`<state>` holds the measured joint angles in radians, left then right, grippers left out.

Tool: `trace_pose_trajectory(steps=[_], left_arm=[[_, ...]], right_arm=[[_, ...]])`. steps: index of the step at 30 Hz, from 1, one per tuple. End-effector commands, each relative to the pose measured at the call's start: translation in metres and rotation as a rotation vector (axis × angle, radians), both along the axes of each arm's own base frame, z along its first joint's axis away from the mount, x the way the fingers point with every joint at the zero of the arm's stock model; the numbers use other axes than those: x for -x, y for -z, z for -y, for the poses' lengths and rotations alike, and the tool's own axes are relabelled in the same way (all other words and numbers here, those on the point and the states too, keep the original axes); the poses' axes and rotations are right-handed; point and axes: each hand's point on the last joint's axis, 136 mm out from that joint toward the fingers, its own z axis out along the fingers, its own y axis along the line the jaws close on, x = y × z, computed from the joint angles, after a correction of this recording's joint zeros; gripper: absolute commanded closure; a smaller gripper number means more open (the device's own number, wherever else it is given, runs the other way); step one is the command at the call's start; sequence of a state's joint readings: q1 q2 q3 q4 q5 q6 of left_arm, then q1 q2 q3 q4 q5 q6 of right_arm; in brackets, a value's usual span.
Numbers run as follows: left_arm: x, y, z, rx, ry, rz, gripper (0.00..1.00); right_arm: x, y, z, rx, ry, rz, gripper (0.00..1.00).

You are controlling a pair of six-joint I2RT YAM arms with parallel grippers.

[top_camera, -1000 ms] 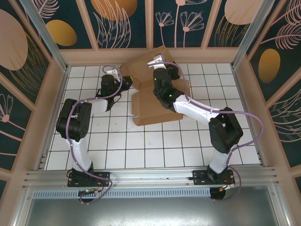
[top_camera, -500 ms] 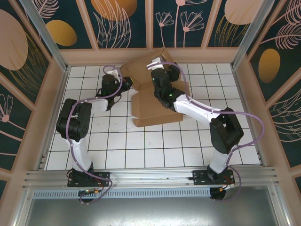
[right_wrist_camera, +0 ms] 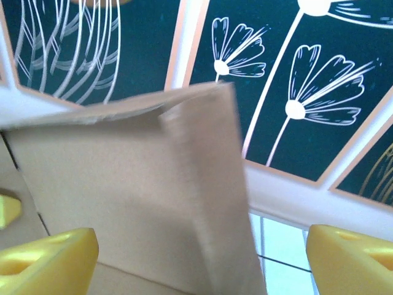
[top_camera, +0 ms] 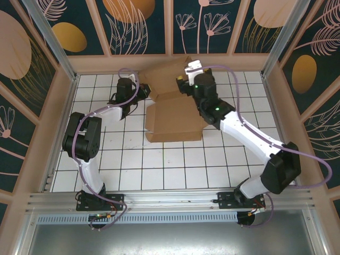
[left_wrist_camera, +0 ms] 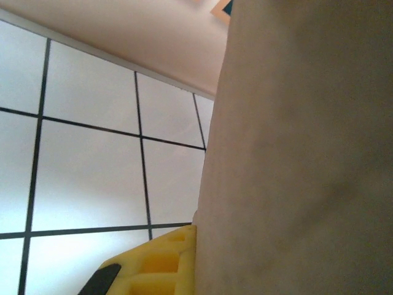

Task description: Fold the paper box

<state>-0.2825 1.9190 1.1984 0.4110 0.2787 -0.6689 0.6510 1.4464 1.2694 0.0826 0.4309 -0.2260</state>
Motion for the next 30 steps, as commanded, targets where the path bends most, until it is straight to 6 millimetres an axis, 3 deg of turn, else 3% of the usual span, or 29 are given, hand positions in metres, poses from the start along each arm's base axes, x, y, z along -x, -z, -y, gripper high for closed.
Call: trace_pose_trajectory(steps=[1,4,6,11,16,21,30], left_arm=[[-0.002,-0.02,-0.001,-0.02,-0.007,0.026,1.0],[-0.003,-0.018,-0.002,-0.056,0.001,0.015,1.0],[-0.003,-0.017,-0.002,-0.093,0.014,0.005,1.0],[0.006,-0.014,-0.008,-0.226,0.059,-0.032,1.0],[0.019,-0.001,-0.026,-0.454,0.111,-0.153,1.0],[0.038,0.001,-0.056,-0.679,0.131,-0.246,1.0],[0.079,0.044,-0.088,-0.932,0.284,-0.567,1.0]], right_arm=[[0.018,-0.014,-0.002,-0.198,-0.147,-0.036,0.12],[0.028,-0.027,0.005,-0.302,-0.212,-0.032,0.12],[0.027,-0.033,0.023,-0.346,-0.199,-0.023,0.12],[0.021,-0.02,0.046,-0.328,-0.122,-0.064,0.13],[0.013,0.0,0.051,-0.298,-0.104,-0.126,0.13],[0.003,0.004,0.056,-0.312,-0.118,-0.149,0.13],[-0.007,0.032,0.054,-0.328,-0.144,-0.213,0.13]])
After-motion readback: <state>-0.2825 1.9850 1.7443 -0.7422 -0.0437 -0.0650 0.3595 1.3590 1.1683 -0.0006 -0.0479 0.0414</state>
